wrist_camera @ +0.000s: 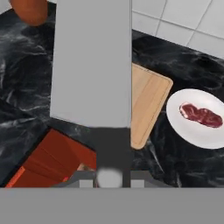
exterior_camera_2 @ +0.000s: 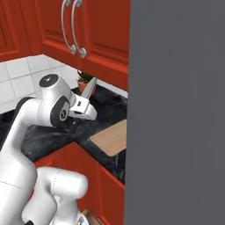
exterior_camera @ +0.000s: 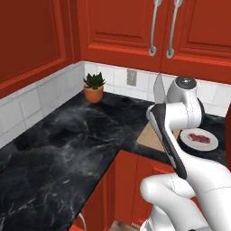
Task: Pick up the knife from the drawer and place it on the cutting board. Then place the meat from the plate to the cutting board.
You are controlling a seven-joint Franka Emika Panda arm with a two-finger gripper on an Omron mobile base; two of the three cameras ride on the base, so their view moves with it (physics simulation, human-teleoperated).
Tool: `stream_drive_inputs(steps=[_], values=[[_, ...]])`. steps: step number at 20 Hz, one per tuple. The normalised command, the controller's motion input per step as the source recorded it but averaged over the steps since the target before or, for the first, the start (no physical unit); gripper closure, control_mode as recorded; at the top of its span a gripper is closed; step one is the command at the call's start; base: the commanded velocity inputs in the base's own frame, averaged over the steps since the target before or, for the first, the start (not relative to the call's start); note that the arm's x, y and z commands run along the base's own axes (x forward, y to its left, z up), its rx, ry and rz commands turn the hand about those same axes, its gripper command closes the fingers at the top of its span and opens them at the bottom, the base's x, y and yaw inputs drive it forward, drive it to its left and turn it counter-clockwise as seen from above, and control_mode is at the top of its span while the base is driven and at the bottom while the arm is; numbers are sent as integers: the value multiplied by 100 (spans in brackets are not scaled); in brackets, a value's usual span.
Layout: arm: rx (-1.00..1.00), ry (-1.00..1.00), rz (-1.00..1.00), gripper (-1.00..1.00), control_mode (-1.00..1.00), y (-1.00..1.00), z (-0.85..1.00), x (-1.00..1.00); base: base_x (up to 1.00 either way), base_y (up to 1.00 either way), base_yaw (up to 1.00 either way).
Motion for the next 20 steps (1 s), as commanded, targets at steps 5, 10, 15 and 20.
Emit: stream_drive_inputs(steps=[5, 10, 15, 20], values=[[0, 0, 0, 100, 100, 0, 0, 0, -40, 88, -23], [0, 0, 0, 100, 100, 0, 0, 0, 15, -14, -5], [0, 0, 0, 100, 100, 0, 0, 0, -22, -37, -5], [0, 0, 0, 100, 100, 0, 0, 0, -4, 0, -37]])
